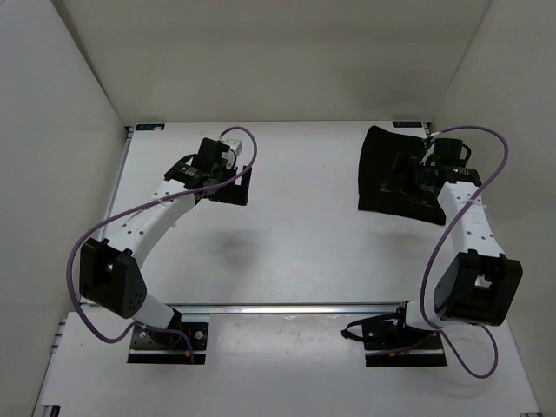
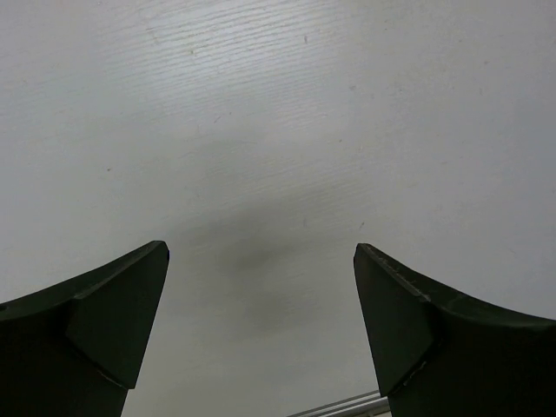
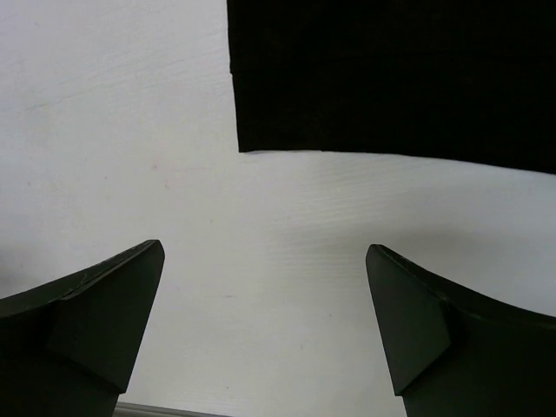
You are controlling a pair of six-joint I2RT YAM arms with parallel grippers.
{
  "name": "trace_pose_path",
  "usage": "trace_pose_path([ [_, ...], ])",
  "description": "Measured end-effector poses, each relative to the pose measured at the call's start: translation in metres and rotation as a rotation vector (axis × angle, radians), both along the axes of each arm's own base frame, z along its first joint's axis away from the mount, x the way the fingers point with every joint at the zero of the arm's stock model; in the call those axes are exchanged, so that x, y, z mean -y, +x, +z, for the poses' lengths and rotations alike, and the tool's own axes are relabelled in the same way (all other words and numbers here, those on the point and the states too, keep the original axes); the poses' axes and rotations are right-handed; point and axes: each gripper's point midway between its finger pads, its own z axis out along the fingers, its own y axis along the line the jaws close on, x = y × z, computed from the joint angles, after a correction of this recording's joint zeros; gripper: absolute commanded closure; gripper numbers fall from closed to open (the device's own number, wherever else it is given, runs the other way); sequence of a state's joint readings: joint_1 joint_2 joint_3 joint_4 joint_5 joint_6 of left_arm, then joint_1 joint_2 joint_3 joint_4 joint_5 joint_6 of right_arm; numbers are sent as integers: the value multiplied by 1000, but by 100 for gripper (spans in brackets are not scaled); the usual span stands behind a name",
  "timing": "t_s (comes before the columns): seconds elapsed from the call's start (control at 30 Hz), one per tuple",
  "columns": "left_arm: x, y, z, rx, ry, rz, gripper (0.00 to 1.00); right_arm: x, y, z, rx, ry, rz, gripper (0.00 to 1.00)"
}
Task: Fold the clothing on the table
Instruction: Grab the skirt from the pile
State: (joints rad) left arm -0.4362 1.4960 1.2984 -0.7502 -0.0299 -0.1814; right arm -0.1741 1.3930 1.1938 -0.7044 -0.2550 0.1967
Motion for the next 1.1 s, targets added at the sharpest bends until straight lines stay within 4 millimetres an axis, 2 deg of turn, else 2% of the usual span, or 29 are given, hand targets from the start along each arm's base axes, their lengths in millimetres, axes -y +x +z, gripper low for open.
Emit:
trace_pose_path([
  [0.1, -1, 0, -1, 1, 7, 2, 2, -6, 13, 2, -11, -16, 10, 1],
  [0.27, 5, 1, 2, 7, 13, -24, 2, -22, 53, 17, 16, -96, 47, 1],
  [0.37, 10, 4, 4, 17, 12, -38, 2, -37, 68, 16, 16, -129, 77, 1],
  [0.47, 12, 5, 5, 17, -7, -44, 2, -49, 76, 2, -14, -157, 99, 1],
  [0.57, 14, 8, 2, 23, -53, -39, 2, -59, 85, -22, -63, -189, 121, 1],
  [0.8, 7, 11, -5, 4, -95, -21, 1, -64, 110, -83, -197, -313, 121, 1],
  [0.97, 3, 15, -6, 9, -107, -11, 1, -70, 105, -115, -284, -388, 142, 4],
  [1.1, -3, 15, -12, -4, -102, -1, 1, -74, 98, -121, -314, -406, 148, 13],
])
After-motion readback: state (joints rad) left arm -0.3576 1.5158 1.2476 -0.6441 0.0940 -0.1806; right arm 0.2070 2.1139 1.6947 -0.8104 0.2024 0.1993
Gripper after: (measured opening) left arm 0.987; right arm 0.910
